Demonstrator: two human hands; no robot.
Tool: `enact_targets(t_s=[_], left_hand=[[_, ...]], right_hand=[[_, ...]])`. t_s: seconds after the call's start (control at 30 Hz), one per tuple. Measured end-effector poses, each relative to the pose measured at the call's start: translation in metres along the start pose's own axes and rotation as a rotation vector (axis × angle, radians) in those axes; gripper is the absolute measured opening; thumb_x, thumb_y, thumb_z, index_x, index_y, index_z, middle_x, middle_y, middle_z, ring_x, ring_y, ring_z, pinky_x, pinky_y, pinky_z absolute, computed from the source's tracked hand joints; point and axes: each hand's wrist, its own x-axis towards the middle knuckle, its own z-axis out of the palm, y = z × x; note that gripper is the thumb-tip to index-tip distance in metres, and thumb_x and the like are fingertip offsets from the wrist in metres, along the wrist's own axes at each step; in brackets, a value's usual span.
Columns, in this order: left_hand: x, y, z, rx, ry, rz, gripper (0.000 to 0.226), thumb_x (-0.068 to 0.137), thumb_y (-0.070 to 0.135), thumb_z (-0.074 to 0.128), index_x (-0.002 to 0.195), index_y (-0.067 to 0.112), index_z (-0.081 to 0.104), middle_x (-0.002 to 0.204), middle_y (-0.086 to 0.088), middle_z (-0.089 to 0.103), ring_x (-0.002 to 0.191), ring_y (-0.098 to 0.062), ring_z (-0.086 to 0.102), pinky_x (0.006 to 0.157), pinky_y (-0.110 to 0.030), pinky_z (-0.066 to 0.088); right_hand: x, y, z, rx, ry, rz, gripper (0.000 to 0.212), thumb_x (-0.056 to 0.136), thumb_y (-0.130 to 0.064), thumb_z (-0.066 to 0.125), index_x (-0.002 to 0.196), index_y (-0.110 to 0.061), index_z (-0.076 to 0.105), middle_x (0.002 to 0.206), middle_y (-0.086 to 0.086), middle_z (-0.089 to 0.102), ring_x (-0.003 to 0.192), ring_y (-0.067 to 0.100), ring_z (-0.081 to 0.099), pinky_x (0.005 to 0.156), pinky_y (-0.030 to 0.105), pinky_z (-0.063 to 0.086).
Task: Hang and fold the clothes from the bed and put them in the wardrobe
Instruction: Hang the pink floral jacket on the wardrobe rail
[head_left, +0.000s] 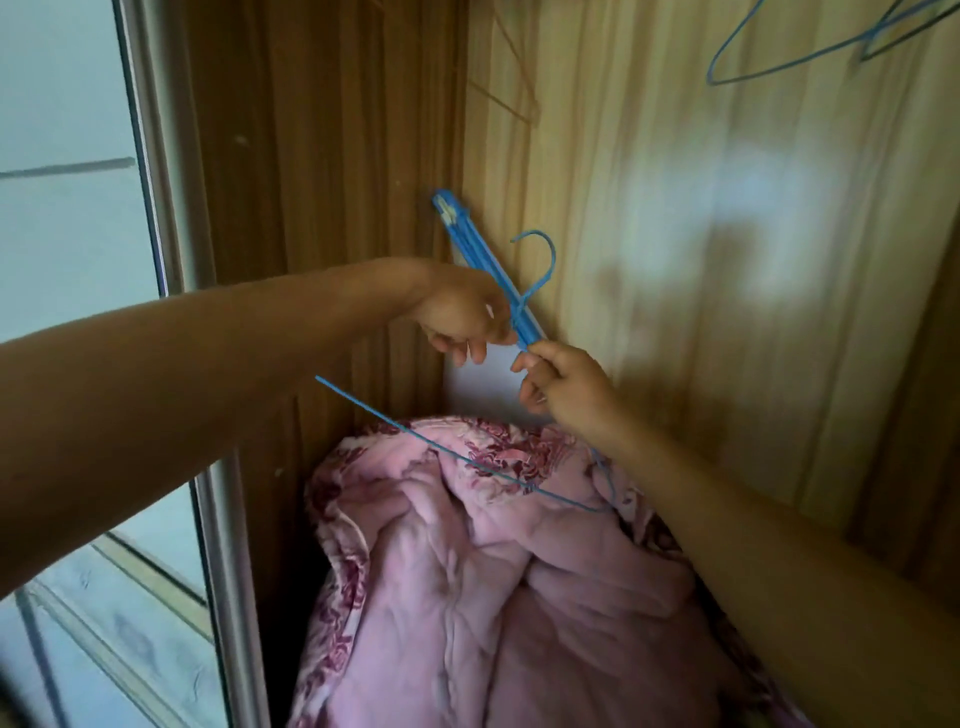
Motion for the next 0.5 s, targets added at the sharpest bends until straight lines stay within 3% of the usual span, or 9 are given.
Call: enact_targets(t_s=[0.07, 0.17, 0.27, 0.33, 0.4, 0.5], left_hand=[[0.006, -0.007, 0.02, -0.058, 0.043, 0.018, 0.012, 0.1, 0.028, 0.057, 0.094, 0.018, 0.058, 0.066, -0.004, 0.059, 0.05, -0.018, 0.05, 0.051, -0.027, 0.041], [0.009, -0.016, 0.041, -0.043, 0.108, 0.031, 0.014, 0.098, 0.025, 0.058, 0.085, 0.018, 0.059, 0.063, -0.001, 0.054, 0.057, -0.022, 0.05, 0.056, -0.029, 0.04], [0.006, -0.018, 0.049, 0.016, 0.164, 0.027, 0.023, 0.098, 0.025, 0.057, 0.076, 0.023, 0.054, 0.065, 0.006, 0.053, 0.058, -0.014, 0.051, 0.052, -0.026, 0.035], [0.004, -0.016, 0.056, 0.002, 0.208, 0.029, 0.028, 0.099, 0.024, 0.056, 0.072, 0.026, 0.049, 0.067, 0.008, 0.05, 0.061, -0.011, 0.049, 0.052, -0.024, 0.033], [0.004, -0.012, 0.065, -0.008, 0.244, 0.024, 0.031, 0.1, 0.022, 0.055, 0.07, 0.026, 0.047, 0.07, 0.009, 0.047, 0.062, -0.009, 0.046, 0.052, -0.02, 0.03], [0.007, -0.005, 0.078, -0.047, 0.305, -0.007, 0.015, 0.1, 0.022, 0.055, 0.086, 0.019, 0.055, 0.077, 0.005, 0.049, 0.071, -0.014, 0.048, 0.057, -0.024, 0.029]], right_hand=[[-0.003, 0.012, 0.0, -0.085, -0.046, -0.003, 0.022, 0.101, -0.024, 0.054, 0.087, -0.019, 0.069, 0.076, 0.003, 0.072, 0.071, 0.018, 0.064, 0.077, 0.036, 0.05], [-0.014, 0.04, -0.019, -0.189, 0.013, 0.13, 0.047, 0.089, -0.053, 0.054, 0.091, -0.009, 0.069, 0.084, 0.009, 0.071, 0.078, 0.02, 0.066, 0.077, 0.04, 0.05], [-0.026, 0.084, -0.053, -0.548, 0.035, 0.258, 0.033, 0.089, -0.045, 0.063, 0.096, -0.013, 0.068, 0.094, 0.008, 0.071, 0.09, 0.028, 0.067, 0.075, 0.036, 0.051], [-0.037, 0.105, -0.067, -0.626, -0.109, 0.401, 0.046, 0.082, -0.037, 0.075, 0.12, -0.013, 0.064, 0.117, 0.009, 0.067, 0.107, 0.029, 0.065, 0.086, 0.034, 0.052], [-0.043, 0.122, -0.07, -0.6, -0.173, 0.468, 0.055, 0.079, -0.019, 0.077, 0.129, -0.007, 0.058, 0.128, 0.014, 0.063, 0.116, 0.029, 0.062, 0.095, 0.035, 0.051], [-0.037, 0.123, -0.069, -0.624, 0.016, 0.377, 0.03, 0.089, -0.011, 0.064, 0.117, 0.0, 0.064, 0.123, 0.022, 0.065, 0.112, 0.034, 0.063, 0.092, 0.034, 0.05]])
